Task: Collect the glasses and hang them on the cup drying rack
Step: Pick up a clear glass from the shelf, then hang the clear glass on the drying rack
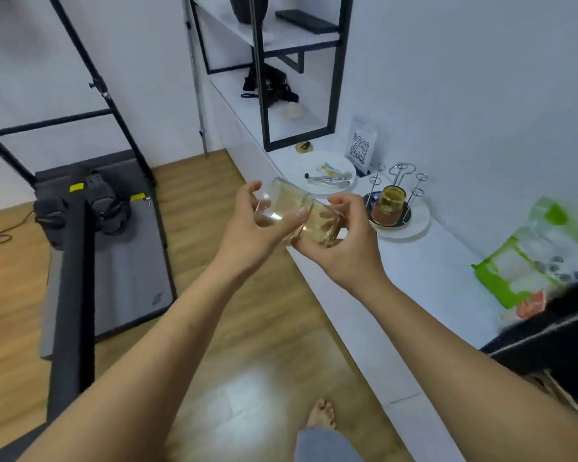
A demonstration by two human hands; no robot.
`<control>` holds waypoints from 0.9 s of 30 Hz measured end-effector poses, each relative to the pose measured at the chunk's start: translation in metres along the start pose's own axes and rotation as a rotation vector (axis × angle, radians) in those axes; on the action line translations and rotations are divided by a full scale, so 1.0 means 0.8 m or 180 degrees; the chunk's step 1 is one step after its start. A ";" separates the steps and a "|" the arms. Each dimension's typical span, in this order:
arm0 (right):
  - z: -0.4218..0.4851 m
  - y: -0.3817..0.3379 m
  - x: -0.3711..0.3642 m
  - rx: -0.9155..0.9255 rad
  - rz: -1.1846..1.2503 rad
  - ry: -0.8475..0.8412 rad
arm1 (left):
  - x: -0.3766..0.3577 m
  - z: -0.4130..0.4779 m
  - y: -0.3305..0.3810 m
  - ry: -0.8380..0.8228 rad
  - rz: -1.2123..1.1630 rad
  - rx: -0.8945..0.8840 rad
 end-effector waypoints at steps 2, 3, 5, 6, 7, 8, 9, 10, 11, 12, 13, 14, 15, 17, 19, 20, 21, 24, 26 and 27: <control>0.042 0.014 -0.003 -0.0027 0.0010 -0.0027 | -0.005 0.042 -0.002 0.0053 0.0038 0.0038; 0.062 0.019 -0.003 -0.0029 0.0003 -0.0057 | -0.007 0.061 -0.004 0.0074 0.0058 0.0048; 0.100 0.026 0.000 0.0014 -0.0026 -0.0120 | -0.018 0.098 -0.007 0.0042 0.0018 0.0033; 0.116 0.031 0.004 0.0011 -0.0039 -0.0134 | -0.026 0.116 -0.011 0.0009 -0.0038 0.0061; 0.131 0.038 0.009 -0.0010 -0.0046 -0.0119 | -0.036 0.132 -0.014 -0.0036 -0.0122 0.0101; 0.145 0.045 0.016 -0.0033 -0.0063 -0.0068 | -0.048 0.148 -0.018 -0.0089 -0.0199 0.0145; 0.158 0.053 0.025 -0.0053 -0.0094 -0.0003 | -0.061 0.163 -0.020 -0.0149 -0.0262 0.0182; 0.170 0.060 0.034 -0.0086 -0.0143 0.0058 | -0.075 0.178 -0.023 -0.0214 -0.0285 0.0223; 0.182 0.069 0.043 -0.0128 -0.0204 0.0120 | -0.089 0.194 -0.026 -0.0291 -0.0289 0.0263; 0.194 0.077 0.053 -0.0168 -0.0275 0.0193 | -0.104 0.210 -0.028 -0.0375 -0.0285 0.0295; 0.205 0.086 0.063 -0.0215 -0.0340 0.0268 | -0.119 0.225 -0.031 -0.0458 -0.0278 0.0319; 0.217 0.095 0.073 -0.0275 -0.0390 0.0333 | -0.134 0.240 -0.033 -0.0544 -0.0261 0.0332; 0.228 0.105 0.082 -0.0342 -0.0434 0.0400 | -0.150 0.257 -0.035 -0.0641 -0.0240 0.0326; 0.251 0.123 0.100 -0.0488 -0.0536 0.0552 | -0.181 0.291 -0.036 -0.0888 -0.0165 0.0269; 0.275 0.137 0.116 -0.0590 -0.0652 0.0705 | -0.211 0.328 -0.038 -0.1129 -0.0153 0.0214; 0.287 0.141 0.122 -0.0631 -0.0723 0.0773 | -0.225 0.346 -0.039 -0.1245 -0.0162 0.0204; 0.300 0.146 0.129 -0.0675 -0.0788 0.0848 | -0.239 0.365 -0.041 -0.1364 -0.0169 0.0196; 0.337 0.164 0.148 -0.0850 -0.0931 0.0999 | -0.275 0.417 -0.044 -0.1692 -0.0110 0.0205; 0.363 0.174 0.157 -0.0926 -0.1066 0.0996 | -0.294 0.449 -0.045 -0.1849 -0.0038 0.0205; 0.374 0.178 0.162 -0.0947 -0.1129 0.0982 | -0.304 0.463 -0.046 -0.1921 0.0026 0.0183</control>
Point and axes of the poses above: each hand's wrist, its own z-axis towards the middle knuckle, its own x-axis out of the back of the hand, y = z × x, the point moved 8 cm from there along z, towards the middle knuckle
